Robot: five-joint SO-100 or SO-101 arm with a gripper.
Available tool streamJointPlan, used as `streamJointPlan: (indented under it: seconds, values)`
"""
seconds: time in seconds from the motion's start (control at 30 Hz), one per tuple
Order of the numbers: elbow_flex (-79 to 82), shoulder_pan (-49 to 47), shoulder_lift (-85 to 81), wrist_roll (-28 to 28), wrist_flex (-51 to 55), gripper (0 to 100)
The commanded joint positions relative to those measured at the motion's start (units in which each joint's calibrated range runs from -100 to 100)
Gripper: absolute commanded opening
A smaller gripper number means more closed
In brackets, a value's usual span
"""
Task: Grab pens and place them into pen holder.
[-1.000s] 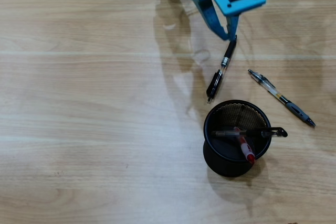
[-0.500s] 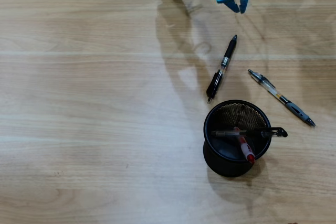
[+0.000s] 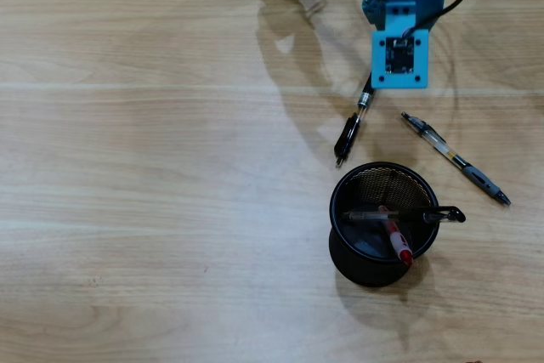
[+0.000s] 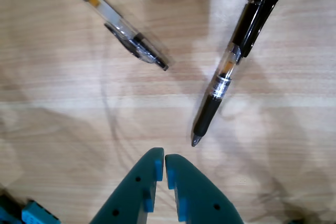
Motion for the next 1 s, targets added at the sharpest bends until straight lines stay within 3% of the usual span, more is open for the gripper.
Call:
streamJointPlan:
  seconds: [0.0,0.4,0.6,0.97]
  values:
    - [-0.6,1.6,2.2,-0.2,0.4,2]
    - [-1.1,4.1,8.3,-0.4,-0.1,3]
    - [-3.5,5.0,8.3,-1.2,0.5,17]
    - [-3.1,5.2,12.9,-1.3,-3.6,17]
